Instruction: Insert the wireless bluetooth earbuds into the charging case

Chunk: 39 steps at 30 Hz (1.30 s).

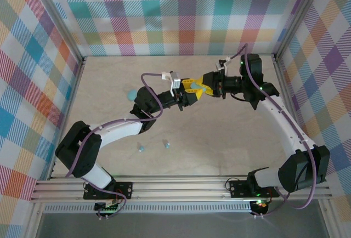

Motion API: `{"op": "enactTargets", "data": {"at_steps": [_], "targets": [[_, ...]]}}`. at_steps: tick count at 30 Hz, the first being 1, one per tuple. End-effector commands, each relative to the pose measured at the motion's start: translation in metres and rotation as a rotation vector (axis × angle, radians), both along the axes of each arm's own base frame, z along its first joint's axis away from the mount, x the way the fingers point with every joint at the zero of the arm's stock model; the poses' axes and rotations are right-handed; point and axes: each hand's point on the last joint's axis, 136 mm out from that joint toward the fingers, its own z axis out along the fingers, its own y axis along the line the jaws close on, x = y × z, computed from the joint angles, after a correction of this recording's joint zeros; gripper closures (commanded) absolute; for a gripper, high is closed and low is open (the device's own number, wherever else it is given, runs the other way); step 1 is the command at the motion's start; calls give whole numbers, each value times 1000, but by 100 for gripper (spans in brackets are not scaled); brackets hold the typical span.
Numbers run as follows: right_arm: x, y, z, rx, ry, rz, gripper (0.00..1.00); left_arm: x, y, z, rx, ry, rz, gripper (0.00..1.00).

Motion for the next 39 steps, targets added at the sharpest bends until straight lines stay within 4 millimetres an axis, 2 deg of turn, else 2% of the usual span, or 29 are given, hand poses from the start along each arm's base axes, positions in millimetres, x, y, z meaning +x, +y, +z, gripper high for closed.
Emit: {"op": "enactTargets", "data": {"at_steps": [1, 3, 6, 12, 16, 22, 33, 39], "targets": [[-8, 8, 2, 17, -16, 54, 88, -1, -2, 3, 36, -44, 18, 52], [-7, 7, 0, -1, -31, 47, 94, 0, 2, -3, 63, -44, 41, 39], [-6, 5, 0, -36, -76, 48, 96, -2, 13, -9, 109, -38, 59, 33], [-2, 4, 3, -74, -208, 87, 98, -19, 44, -9, 151, -61, -42, 34], [-1, 7, 6, -74, -264, 120, 99, -36, 52, -15, 225, -156, -82, 36], [-1, 9, 10, -39, -279, 126, 98, -35, 51, -22, 258, -182, -83, 35], [-4, 11, 6, -7, -232, 127, 98, -18, 28, -13, 166, -193, -36, 32], [-5, 10, 6, -1, -229, 124, 98, -12, 27, -8, 123, -193, 8, 32]]}}
